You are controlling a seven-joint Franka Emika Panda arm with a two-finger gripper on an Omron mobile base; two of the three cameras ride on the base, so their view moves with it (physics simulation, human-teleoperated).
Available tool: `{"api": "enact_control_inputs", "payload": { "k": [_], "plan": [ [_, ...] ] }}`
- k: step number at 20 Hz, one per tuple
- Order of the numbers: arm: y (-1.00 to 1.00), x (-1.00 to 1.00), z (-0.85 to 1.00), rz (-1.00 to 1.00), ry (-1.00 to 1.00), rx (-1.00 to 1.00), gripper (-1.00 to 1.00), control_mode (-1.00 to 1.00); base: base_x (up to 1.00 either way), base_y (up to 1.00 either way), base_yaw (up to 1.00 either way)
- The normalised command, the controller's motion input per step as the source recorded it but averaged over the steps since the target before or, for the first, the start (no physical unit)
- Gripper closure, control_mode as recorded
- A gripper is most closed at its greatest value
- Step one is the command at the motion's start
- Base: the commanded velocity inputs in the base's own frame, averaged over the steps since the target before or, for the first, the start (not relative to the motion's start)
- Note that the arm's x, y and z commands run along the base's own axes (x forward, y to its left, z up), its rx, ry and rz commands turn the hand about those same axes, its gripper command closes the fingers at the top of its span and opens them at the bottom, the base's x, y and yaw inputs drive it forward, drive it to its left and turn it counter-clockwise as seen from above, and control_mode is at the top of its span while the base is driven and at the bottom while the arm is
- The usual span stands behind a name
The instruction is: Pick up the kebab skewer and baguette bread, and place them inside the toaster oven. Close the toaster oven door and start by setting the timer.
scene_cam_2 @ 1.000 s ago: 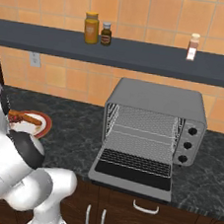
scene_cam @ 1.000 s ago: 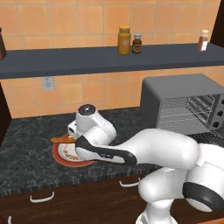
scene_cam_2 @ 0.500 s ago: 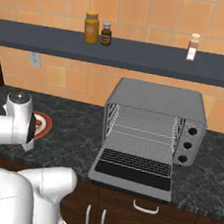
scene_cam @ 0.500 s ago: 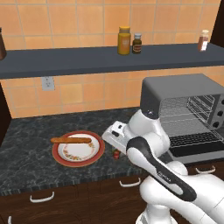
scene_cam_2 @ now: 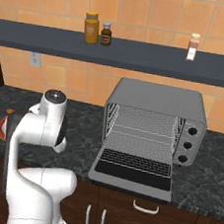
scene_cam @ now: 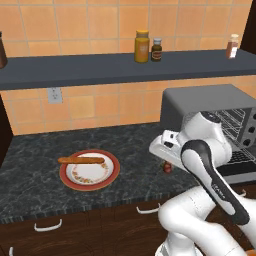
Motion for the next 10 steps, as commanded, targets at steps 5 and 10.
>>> {"api": "enact_control_inputs", "payload": {
  "k": [5, 10],
  "plan": [
    [-1.0, -0.05, -0.03, 0.17, -0.03, -0.14, 1.0, -1.0, 0.0, 0.0, 0.0],
    [-1.0, 0.0, 0.0, 0.16, -0.16, -0.12, 1.0, -1.0, 0.0, 0.0, 0.0]
  ]
}}
